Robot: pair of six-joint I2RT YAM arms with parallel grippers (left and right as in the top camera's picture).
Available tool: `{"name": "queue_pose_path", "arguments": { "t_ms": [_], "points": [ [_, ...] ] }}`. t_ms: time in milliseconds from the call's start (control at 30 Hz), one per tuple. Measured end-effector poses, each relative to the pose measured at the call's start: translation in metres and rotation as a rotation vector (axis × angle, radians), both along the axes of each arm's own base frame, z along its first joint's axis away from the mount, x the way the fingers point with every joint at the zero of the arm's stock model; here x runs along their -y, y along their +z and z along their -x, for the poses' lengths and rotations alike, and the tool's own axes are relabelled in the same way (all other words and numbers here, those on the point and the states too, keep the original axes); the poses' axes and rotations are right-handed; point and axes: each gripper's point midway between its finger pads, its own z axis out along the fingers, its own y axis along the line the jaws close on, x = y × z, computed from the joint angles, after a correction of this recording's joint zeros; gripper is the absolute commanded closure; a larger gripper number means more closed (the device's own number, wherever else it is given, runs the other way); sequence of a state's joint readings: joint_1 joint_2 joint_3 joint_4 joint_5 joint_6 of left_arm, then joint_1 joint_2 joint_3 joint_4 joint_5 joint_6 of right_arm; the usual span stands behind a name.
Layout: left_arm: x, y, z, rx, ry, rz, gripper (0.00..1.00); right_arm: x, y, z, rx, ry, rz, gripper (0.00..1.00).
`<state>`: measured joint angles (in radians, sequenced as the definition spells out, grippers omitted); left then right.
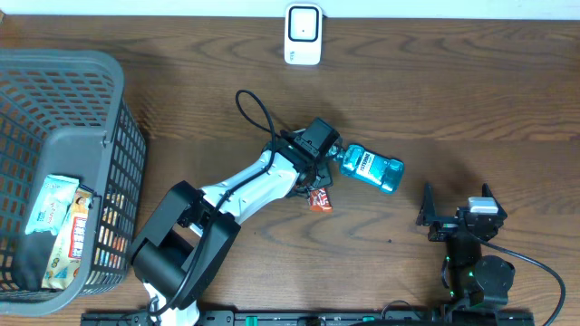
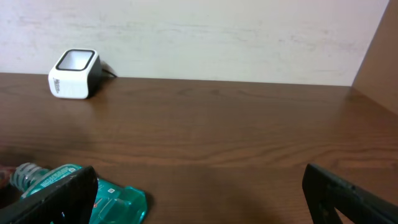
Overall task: Scan the item barcode
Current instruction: 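Place the red snack bar on the table beside the bottle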
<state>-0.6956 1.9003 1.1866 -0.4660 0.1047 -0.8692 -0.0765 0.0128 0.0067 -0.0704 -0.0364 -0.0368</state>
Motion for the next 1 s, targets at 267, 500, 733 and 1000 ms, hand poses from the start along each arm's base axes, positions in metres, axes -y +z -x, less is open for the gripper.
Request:
{"name": "queue_pose_path", "arguments": {
  "t_ms": [267,500,733,1000],
  "points": [
    [-0.023,0.045,0.015,0.01,-0.079,-0.086,0.09,0.0,0.0,0.0,0.0,0.0,0.0,0.01],
    [-0.071,0.237,-0.011,0.52,-0.087,-0.117,0.02,0.0,0.0,0.0,0.0,0.0,0.0,0.01],
    [-0.215,0.341,0.01,0.813,0.317,-0.268,0.02,0.0,0.0,0.0,0.0,0.0,0.0,0.01],
    [-0.375,0.332,0.089,0.685,1.114,-0.397,0.02,0.0,0.0,0.0,0.0,0.0,0.0,0.01]
  ]
}}
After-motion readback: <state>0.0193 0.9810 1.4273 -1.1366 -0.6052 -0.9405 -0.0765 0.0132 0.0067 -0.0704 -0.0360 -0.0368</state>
